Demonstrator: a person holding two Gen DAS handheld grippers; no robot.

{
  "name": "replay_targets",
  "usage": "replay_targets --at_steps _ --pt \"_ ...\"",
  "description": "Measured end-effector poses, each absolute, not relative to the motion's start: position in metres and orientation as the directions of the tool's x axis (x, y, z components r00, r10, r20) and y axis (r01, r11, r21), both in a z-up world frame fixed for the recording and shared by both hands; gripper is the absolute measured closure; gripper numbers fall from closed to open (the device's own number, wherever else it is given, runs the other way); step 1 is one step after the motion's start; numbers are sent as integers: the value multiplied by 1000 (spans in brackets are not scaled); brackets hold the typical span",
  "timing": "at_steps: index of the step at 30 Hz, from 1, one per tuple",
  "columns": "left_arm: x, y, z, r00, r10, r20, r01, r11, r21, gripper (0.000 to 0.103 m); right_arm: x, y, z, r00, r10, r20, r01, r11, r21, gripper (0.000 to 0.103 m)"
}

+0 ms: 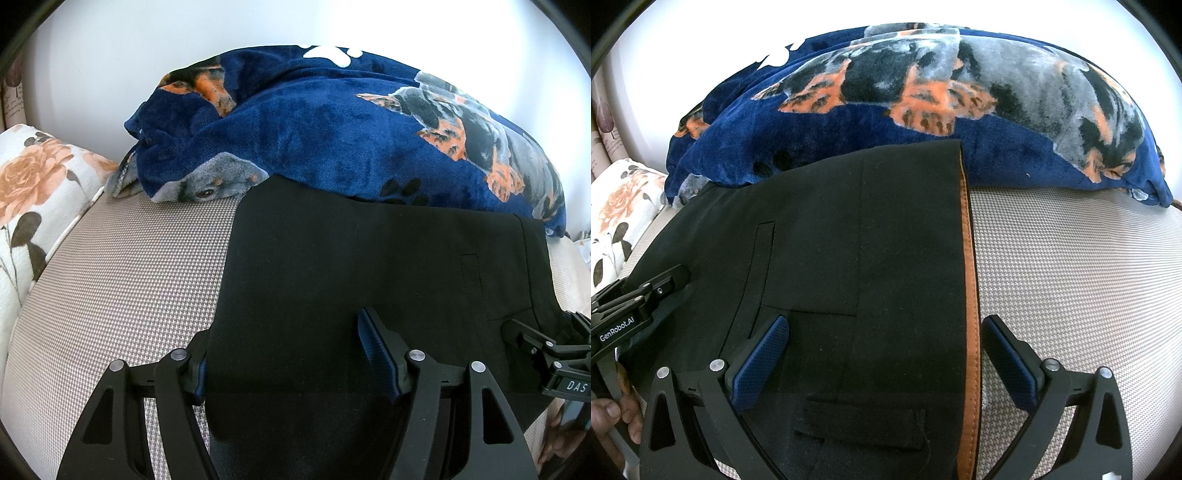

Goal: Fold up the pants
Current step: 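Press the folded trousers flat with both grippers, then open both grippers and lift them away from the folded trousers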

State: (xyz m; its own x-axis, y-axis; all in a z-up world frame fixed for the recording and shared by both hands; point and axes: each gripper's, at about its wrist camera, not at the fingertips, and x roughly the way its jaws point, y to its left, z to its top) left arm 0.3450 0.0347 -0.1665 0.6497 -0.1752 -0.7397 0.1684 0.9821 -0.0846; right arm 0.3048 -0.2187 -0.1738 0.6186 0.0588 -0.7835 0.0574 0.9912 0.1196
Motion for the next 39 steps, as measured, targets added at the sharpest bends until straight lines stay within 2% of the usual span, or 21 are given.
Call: replay_targets --at_steps 21,29,34,39 --pt "350 39 -166 653 -157 -741 165 984 -63 32 306 -220 -174 619 56 -784 59 991 117 1" --pt "350 36 -165 661 -109 -742 143 990 -18 22 308 -225 -175 614 66 -786 62 989 132 1" --pt "350 33 -165 666 -62 -743 112 994 18 11 300 -228 -173 620 71 -781 66 988 142 1" --pt "344 31 -163 683 -26 -730 97 994 55 9 279 -228 -164 652 50 -756 78 988 133 0"
